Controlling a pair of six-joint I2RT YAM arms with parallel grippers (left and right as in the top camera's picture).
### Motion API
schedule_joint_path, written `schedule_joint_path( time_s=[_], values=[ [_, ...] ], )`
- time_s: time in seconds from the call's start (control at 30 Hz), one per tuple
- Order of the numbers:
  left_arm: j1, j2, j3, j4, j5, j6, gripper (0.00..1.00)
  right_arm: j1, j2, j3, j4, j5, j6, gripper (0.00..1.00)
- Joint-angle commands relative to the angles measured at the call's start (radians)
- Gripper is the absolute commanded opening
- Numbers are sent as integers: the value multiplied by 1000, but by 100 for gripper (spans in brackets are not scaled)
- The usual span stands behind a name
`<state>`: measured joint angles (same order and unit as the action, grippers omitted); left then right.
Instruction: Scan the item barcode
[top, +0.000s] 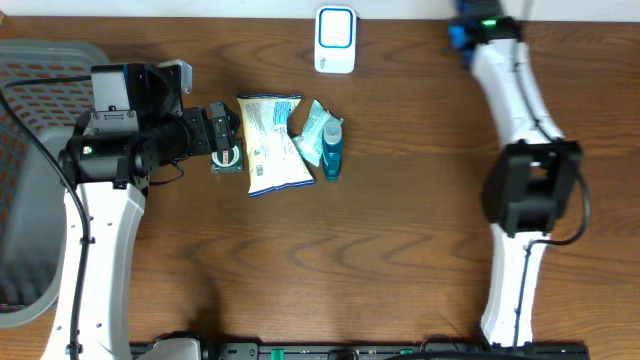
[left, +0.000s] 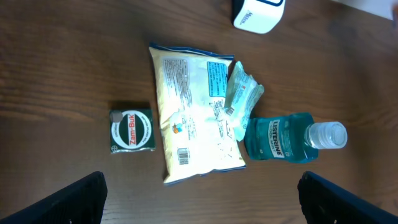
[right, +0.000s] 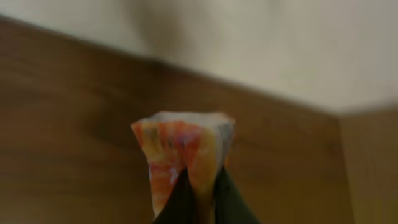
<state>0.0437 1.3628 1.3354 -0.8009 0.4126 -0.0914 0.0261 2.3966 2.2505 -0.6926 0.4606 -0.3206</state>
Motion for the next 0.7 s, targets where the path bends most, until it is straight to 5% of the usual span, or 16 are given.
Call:
schedule_joint_path(
  time_s=[0.0,0.67],
  values=[
    [-1,3,2,1,-7,16,98,-90,-25,12,-56,19,95,1],
    [-1,3,2,1,-7,16,98,-561,-21,-62,-146,-112,127,1]
  ],
)
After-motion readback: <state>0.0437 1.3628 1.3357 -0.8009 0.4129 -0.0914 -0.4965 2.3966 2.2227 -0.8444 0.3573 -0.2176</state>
